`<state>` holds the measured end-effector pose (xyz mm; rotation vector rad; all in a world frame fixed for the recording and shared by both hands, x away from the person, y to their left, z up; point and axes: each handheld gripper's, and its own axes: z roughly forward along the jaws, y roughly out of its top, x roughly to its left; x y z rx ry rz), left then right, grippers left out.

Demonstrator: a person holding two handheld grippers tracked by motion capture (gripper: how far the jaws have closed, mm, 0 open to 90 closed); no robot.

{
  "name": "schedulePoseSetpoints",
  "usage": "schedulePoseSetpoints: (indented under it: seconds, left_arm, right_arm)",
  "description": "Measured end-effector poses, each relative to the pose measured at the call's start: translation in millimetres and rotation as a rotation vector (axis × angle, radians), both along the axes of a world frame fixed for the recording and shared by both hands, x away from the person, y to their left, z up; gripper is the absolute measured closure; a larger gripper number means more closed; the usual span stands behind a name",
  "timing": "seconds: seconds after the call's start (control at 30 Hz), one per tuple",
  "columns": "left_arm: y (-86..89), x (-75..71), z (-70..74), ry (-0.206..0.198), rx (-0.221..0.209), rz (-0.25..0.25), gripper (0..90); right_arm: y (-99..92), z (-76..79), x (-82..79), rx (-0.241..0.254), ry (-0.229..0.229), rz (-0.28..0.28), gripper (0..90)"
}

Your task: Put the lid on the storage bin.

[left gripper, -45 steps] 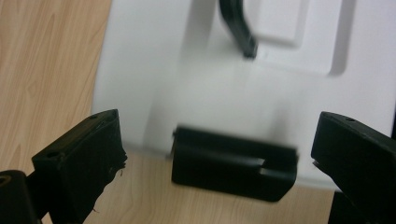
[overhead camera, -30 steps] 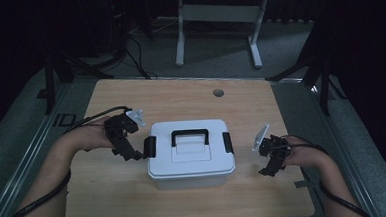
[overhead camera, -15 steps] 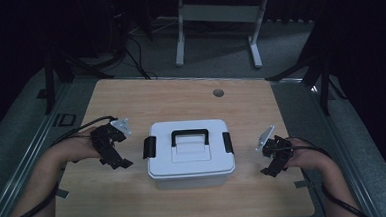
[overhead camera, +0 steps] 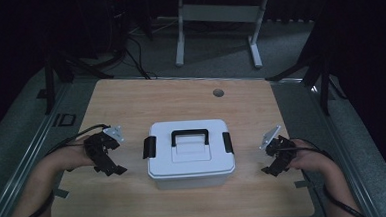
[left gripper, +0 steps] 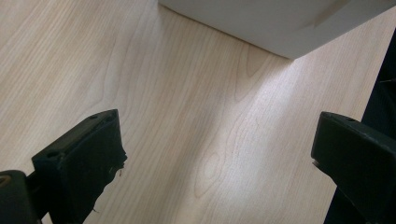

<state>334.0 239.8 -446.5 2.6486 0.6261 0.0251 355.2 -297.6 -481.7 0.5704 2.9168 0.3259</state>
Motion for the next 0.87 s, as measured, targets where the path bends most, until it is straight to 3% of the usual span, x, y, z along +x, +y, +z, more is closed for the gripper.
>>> schedulePoseSetpoints:
  seconds: [0.6,0.87]
  left_arm:
    - [18.4,-8.0,-36.2,0.043,-0.004,0.038,1.7]
    - [28.0,-11.0,-40.7,0.048,0.003,0.057,1.7]
  right_arm:
    - [-8.2,-10.2,-3.5,0.016,0.015,-0.028,13.0]
    - [-11.0,-13.7,-4.4,0.016,0.026,-0.039,13.0]
